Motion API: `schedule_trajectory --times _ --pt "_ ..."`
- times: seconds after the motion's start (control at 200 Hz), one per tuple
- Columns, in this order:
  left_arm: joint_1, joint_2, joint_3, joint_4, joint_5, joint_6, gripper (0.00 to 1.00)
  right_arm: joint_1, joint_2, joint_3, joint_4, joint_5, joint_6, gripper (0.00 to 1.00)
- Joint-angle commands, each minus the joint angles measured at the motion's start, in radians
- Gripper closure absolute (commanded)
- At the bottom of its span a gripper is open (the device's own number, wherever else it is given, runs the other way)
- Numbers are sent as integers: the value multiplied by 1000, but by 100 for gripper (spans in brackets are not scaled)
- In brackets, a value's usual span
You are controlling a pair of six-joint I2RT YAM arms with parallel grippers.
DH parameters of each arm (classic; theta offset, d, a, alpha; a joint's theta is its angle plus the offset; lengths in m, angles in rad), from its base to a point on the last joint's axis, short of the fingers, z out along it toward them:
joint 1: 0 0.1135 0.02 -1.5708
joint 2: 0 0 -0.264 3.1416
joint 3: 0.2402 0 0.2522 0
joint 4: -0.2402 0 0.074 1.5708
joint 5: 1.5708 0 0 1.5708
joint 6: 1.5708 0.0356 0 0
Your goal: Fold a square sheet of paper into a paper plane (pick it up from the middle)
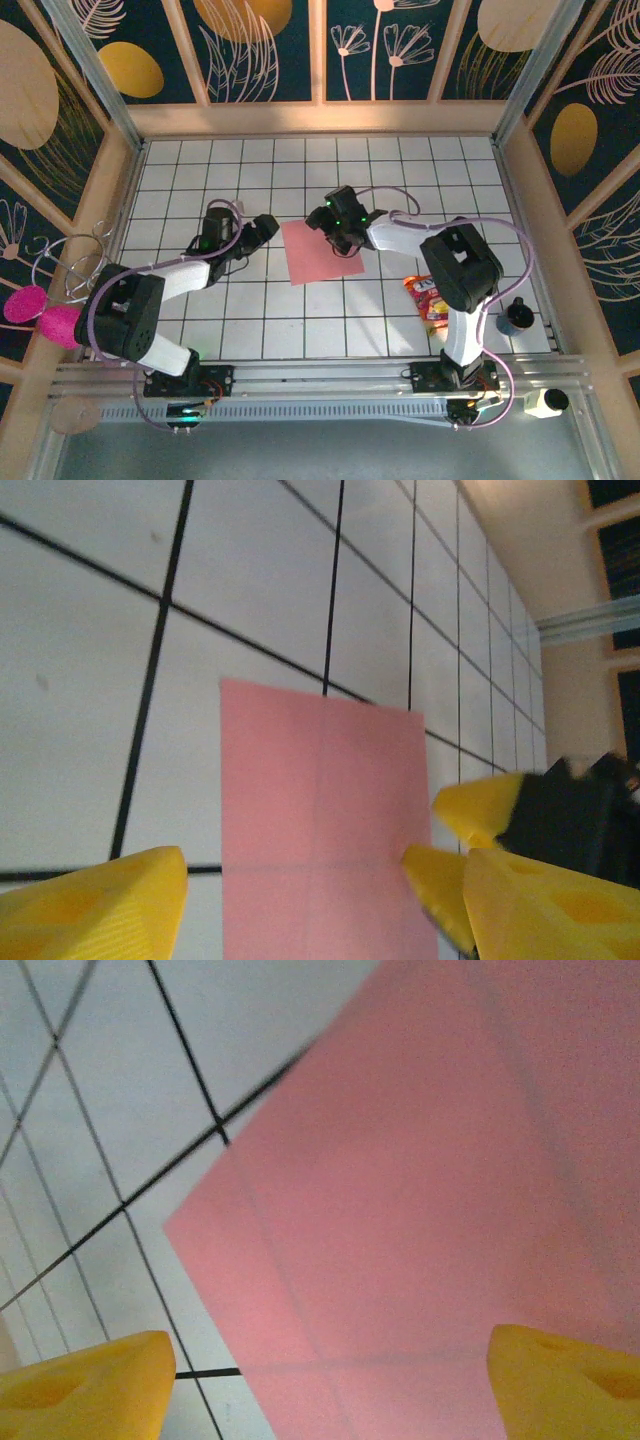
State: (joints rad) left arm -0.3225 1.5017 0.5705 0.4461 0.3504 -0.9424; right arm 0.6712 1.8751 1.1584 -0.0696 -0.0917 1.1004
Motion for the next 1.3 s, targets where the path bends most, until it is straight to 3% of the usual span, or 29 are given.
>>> schedule_trajectory --times 0.0,0.2,0.355,0.581,0.826,1.016,1.296 --pt "-48 -44 5 -100 -32 -32 30 -53 -70 17 21 -67 -160 22" --pt "-141 -32 35 -112 -17 -71 31 -144 21 92 -112 -190 -387 33" --pt "-213 46 101 -118 -16 -89 31 -160 110 212 -202 -175 -483 43" --pt "-282 156 163 -134 9 -101 33 -194 211 298 -232 -174 -494 47" --pt "-286 201 193 -263 -62 -57 31 -194 238 291 -259 -166 -486 47" --pt "-286 173 154 -323 -162 -61 28 -178 194 202 -246 -171 -437 46" --pt "-286 105 152 -348 -160 -35 25 -133 88 145 -204 -183 -378 44"
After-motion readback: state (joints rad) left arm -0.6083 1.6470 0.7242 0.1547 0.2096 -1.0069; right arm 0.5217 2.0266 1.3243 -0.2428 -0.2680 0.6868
